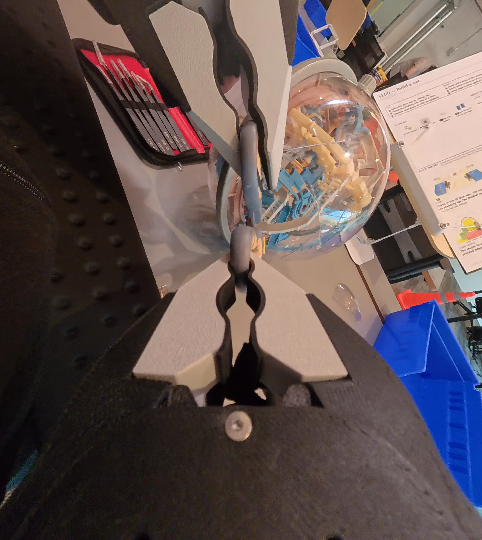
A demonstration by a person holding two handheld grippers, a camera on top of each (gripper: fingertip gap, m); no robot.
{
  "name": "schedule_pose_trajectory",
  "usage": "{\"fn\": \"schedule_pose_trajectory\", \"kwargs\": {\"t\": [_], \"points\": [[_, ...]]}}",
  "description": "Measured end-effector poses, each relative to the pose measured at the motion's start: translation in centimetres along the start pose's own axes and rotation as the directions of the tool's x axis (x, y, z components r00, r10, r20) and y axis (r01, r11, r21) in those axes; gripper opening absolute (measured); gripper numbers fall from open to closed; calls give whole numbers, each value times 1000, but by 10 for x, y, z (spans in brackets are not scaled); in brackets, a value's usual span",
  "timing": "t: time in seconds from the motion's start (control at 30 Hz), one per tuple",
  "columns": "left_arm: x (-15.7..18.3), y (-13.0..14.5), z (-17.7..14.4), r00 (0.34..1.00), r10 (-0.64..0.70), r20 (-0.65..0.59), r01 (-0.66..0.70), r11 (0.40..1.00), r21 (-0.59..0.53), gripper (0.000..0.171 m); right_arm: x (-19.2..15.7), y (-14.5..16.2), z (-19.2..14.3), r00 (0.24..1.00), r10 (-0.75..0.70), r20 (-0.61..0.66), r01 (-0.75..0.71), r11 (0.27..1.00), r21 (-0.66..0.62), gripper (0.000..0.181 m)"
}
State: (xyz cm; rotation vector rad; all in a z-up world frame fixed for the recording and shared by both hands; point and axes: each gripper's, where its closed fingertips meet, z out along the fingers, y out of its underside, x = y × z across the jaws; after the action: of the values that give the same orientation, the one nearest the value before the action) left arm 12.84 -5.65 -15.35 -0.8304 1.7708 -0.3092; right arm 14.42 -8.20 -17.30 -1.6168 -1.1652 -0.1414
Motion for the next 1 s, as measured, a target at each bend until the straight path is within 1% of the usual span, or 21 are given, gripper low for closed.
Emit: {"fn": "schedule_pose_trajectory", "kwargs": {"t": [0.07, 0.2, 0.27, 0.3, 0.4, 0.43, 0.47, 0.53, 0.57, 0.63, 0.67, 0.73, 0.8, 0.87, 0.93, 0.97, 1.0], "points": [[3, 2, 1, 1000, -21, -5, 21, 1000, -6, 0, -3, 1, 2, 1000, -6, 8, 6, 1000, -3, 0], [4, 1, 3, 999, -42, 29, 42, 999, -6, 0, -5, 1, 5, 1000, 3, 8, -3, 1000, 2, 0], [7, 2, 5, 999, -12, 34, 13, 1000, -26, 0, -6, 2, 8, 1000, -4, 10, 4, 1000, -2, 0], [7, 0, 5, 999, -18, 36, 19, 1000, -22, 0, -6, 2, 8, 1000, -3, 12, 3, 1000, 0, 0], [10, -3, 10, 997, 59, 40, -57, 997, -56, 0, -10, 0, 13, 999, -39, 11, 39, 999, -15, 0], [8, -3, 10, 999, 15, 39, -13, 999, -45, 0, -9, 0, 13, 1000, -28, 12, 28, 1000, -12, 0], [5, -3, 12, 999, 10, 49, -8, 999, -54, 0, -7, -1, 14, 1000, -13, 15, 13, 1000, -8, 0], [6, -3, 16, 997, 44, 57, -40, 997, -66, 0, -7, 1, 17, 999, -45, 10, 45, 998, -34, 0], [8, -3, 17, 996, 67, 53, -64, 995, -74, 0, -9, 2, 19, 998, -58, 21, 59, 997, -43, 0], [9, -3, 20, 996, 70, 46, -66, 995, -75, 1, -24, -1, 24, 995, -30, 99, 31, 999, -13, 0], [6, -1, 21, 995, 78, 58, -73, 994, -81, 2, -28, -3, 27, 994, -24, 102, 24, 1000, -5, 0], [-2, 0, 23, 992, 93, 82, -84, 991, -100, 2, -25, -6, 28, 996, -16, 93, 16, 1000, -1, 0], [-9, 0, 22, 993, 78, 84, -71, 994, -89, 1, -17, -9, 26, 995, 8, 103, -9, 1000, 9, 0], [-13, 0, 20, 985, 139, 103, -128, 986, -104, 0, -9, -8, 23, 995, 25, 95, -27, 999, 20, 0], [-19, -3, 19, 986, 113, 122, -103, 991, -88, 0, 0, -10, 18, 997, 37, 71, -41, 998, 54, 0], [-24, -3, 18, 981, 131, 141, -119, 989, -89, 0, 3, -10, 16, 998, 34, 60, -38, 997, 60, 0], [-28, -4, 17, 983, 101, 150, -91, 993, -71, 0, 5, -10, 13, 998, 38, 57, -42, 996, 75, 0]]}}
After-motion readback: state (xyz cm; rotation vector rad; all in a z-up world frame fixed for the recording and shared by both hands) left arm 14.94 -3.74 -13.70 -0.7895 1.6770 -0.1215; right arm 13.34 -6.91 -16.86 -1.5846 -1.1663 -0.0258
